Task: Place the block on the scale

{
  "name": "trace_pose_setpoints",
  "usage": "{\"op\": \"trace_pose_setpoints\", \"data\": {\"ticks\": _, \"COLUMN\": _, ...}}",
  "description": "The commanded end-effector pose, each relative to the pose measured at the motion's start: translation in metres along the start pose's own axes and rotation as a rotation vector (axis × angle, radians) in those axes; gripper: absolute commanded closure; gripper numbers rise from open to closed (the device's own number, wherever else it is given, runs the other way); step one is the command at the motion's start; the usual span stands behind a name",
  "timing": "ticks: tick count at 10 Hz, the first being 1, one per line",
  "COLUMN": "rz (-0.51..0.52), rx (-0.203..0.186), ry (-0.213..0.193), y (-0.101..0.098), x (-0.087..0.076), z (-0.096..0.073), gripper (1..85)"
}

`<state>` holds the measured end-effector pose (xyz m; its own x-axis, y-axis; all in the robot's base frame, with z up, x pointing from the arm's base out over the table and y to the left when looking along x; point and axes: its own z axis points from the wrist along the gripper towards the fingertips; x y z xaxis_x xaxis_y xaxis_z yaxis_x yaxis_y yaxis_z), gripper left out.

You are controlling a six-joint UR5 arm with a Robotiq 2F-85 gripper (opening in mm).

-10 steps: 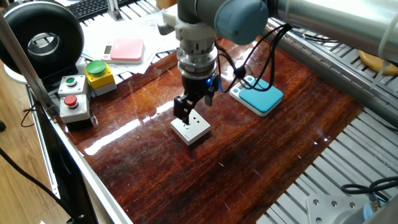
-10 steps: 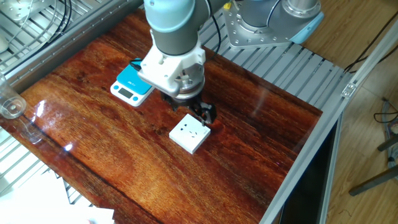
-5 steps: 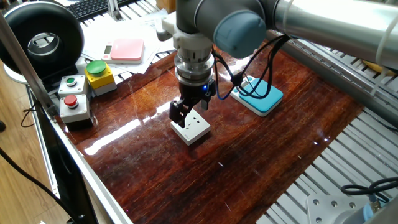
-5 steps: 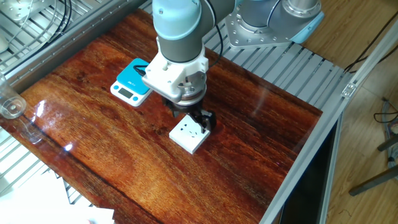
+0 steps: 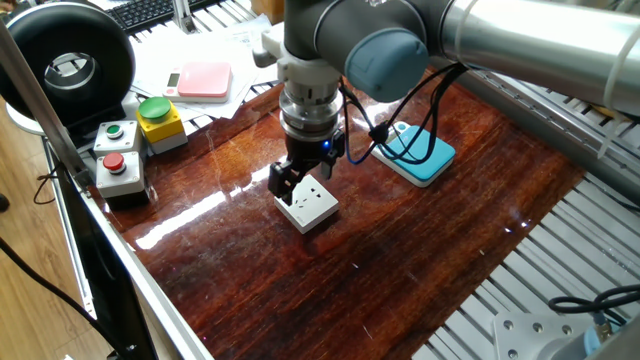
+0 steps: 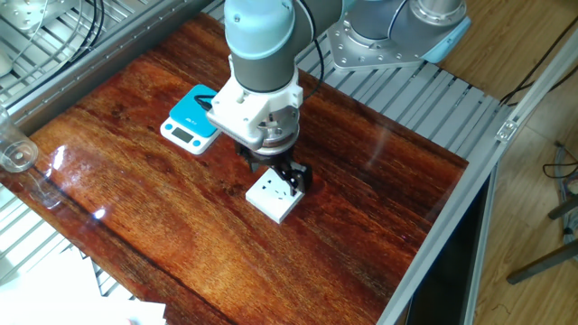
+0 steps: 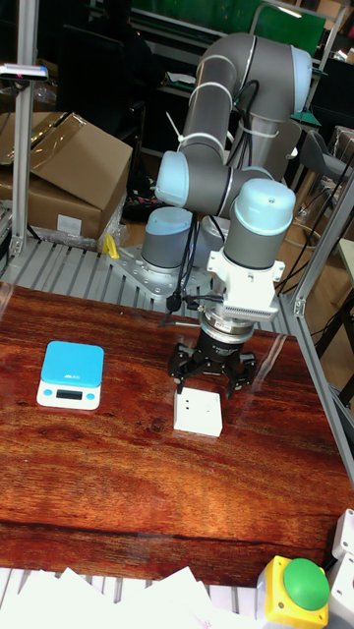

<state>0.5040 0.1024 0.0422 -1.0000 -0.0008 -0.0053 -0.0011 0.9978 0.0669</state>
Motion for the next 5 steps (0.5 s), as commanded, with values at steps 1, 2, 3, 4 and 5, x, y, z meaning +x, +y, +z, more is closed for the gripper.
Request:
{"op": "trace_pose_setpoints", "data": {"ticks": 1, "rz": 0.068, "rx": -0.024, "ry": -0.025, "y": 0.0052, "x": -0.0072, "z": -0.0010, "gripper": 3.7}}
{"op": "trace_pose_setpoints", "data": {"ticks": 2, "rz": 0.079, "rx": -0.019, "ry": -0.023, "y": 0.0040, "x": -0.0069, "z": -0.0010, "gripper": 3.7}}
{"op": "trace_pose_setpoints", "data": {"ticks": 3, "rz": 0.097, "rx": -0.015, "ry": -0.024, "y": 0.0028, "x": -0.0069, "z": -0.0009, "gripper": 3.7}}
{"op": "trace_pose_setpoints", "data": {"ticks": 4, "rz": 0.092, "rx": 0.002, "ry": -0.032, "y": -0.0016, "x": -0.0089, "z": -0.0010, "gripper": 3.7}}
{"op": "trace_pose_setpoints", "data": {"ticks": 5, "rz": 0.075, "rx": 0.009, "ry": -0.043, "y": -0.0036, "x": -0.0116, "z": -0.0011, "gripper": 3.0}}
